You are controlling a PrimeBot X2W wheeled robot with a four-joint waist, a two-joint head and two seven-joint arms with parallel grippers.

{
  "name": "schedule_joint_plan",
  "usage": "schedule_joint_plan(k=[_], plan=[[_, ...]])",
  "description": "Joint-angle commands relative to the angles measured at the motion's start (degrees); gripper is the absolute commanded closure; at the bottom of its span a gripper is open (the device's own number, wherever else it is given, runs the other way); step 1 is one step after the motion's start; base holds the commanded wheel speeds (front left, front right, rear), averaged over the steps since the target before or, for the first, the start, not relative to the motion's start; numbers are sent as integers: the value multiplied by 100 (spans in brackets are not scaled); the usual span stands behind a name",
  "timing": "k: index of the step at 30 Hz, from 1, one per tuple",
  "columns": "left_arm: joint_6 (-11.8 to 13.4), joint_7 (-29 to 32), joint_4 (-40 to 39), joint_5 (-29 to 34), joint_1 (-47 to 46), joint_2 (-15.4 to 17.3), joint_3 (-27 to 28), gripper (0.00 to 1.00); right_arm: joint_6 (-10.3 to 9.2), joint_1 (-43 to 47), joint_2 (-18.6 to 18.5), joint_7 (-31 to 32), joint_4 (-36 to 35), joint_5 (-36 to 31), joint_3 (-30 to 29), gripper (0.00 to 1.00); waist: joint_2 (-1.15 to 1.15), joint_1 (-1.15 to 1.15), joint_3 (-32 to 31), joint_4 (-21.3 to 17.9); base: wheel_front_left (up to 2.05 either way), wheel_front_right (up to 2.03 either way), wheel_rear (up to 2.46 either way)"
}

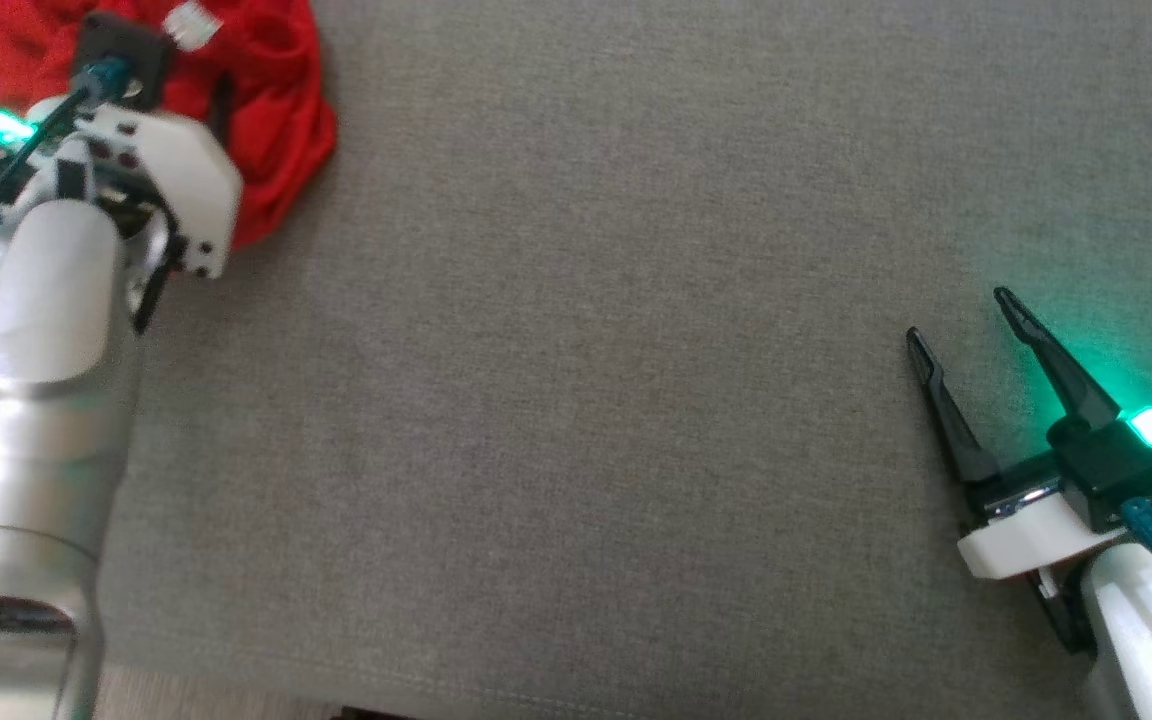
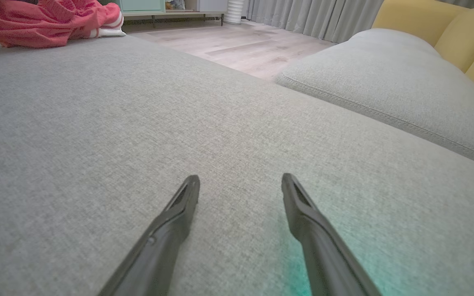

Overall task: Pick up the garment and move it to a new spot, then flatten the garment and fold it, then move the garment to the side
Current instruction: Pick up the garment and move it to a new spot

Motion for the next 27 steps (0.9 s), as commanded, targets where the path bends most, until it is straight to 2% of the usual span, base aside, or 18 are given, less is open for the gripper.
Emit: schedule_joint_plan(k=[1, 2, 3, 4, 13, 21, 27], plan=[[29, -155, 13, 111, -355, 484, 89, 0, -4, -39, -121, -54, -140, 33, 90, 0, 0, -1, 138, -109, 0, 0, 0], [66, -259, 104, 144, -394, 516, 65, 0, -4, -42, -130, -54, -152, 35, 84, 0, 0, -1, 165, -112, 0, 0, 0], [111, -363, 188, 166, -429, 528, 48, 45, -4, -42, -135, -54, -157, 36, 75, 0, 0, -1, 180, -106, 0, 0, 0], [138, -464, 268, 183, -462, 535, 27, 100, -4, -41, -140, -54, -158, 38, 67, 0, 0, -1, 193, -96, 0, 0, 0], [368, -1398, 645, 164, -894, 511, -21, 100, -4, -101, -50, -54, -59, 70, 187, 0, 0, -1, -80, -21, 0, 0, 0], [140, -1650, 275, 337, -1288, 503, -424, 100, -4, -97, 374, -54, 148, 152, 406, 0, 0, -1, -827, -313, 0, 0, 0], [-11, -1583, -419, 281, -1560, 495, -871, 100, -4, 79, 832, -54, 324, 223, 498, 0, 0, -1, -1581, -927, 0, 0, 0]])
